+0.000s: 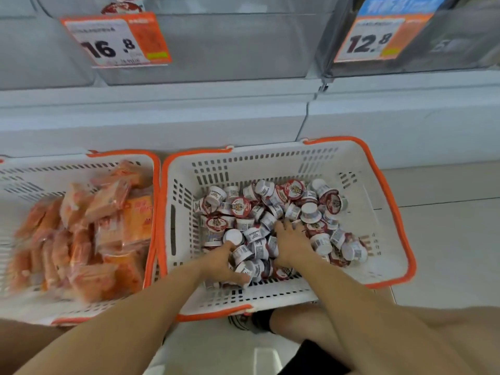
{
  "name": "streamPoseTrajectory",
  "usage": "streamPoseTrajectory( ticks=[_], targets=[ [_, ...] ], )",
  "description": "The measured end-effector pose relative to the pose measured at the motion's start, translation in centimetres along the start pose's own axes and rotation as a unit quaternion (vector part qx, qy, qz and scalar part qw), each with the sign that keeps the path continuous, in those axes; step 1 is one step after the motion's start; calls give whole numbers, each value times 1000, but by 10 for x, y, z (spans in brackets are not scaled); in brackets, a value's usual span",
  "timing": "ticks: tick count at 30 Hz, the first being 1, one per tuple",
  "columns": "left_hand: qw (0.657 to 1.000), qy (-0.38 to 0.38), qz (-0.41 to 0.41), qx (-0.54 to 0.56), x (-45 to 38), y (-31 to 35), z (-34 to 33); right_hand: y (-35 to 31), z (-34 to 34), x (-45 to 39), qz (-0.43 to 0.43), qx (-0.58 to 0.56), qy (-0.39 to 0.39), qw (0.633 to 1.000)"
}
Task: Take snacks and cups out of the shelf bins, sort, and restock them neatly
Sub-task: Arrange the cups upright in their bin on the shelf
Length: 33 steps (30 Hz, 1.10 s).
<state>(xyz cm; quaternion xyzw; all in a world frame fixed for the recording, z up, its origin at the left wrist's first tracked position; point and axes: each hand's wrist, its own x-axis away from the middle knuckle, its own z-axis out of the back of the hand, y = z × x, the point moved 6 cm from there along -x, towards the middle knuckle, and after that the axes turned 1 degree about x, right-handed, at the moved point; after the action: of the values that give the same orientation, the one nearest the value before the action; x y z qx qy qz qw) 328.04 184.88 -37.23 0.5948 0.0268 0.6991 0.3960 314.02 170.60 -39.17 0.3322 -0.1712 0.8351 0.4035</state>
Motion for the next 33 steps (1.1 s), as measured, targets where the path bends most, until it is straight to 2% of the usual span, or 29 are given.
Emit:
streamPoseTrajectory(
  ticks=[5, 9, 11, 15, 17, 23, 31, 33],
  targets=[
    [999, 46, 8, 10, -4, -1, -8, -4, 9, -3, 32, 0, 27, 999],
    [996, 77, 5, 42, -2, -4, -2, -1, 9, -3, 46, -35, -15, 998],
    [997, 74, 9, 34, 0, -4, -1, -1, 13, -2, 52, -74, -24, 996],
    [999, 14, 30, -6, 4, -3, -11, -2, 19, -2, 71, -103, -28, 992],
    [999, 29, 27, -31, 6, -1, -9, -2, 14, -2, 82, -109, -53, 989],
    [994, 49, 21, 91, 12, -1, -7, -4, 10, 0, 86, -142, -48, 985],
    [987, 128, 11, 100, 23, 2, 2, -11, 31, -1, 108, -192, -49, 974],
    [983, 152, 8, 100, 24, 2, 6, -8, 34, -2, 106, -194, -72, 973]
  ],
)
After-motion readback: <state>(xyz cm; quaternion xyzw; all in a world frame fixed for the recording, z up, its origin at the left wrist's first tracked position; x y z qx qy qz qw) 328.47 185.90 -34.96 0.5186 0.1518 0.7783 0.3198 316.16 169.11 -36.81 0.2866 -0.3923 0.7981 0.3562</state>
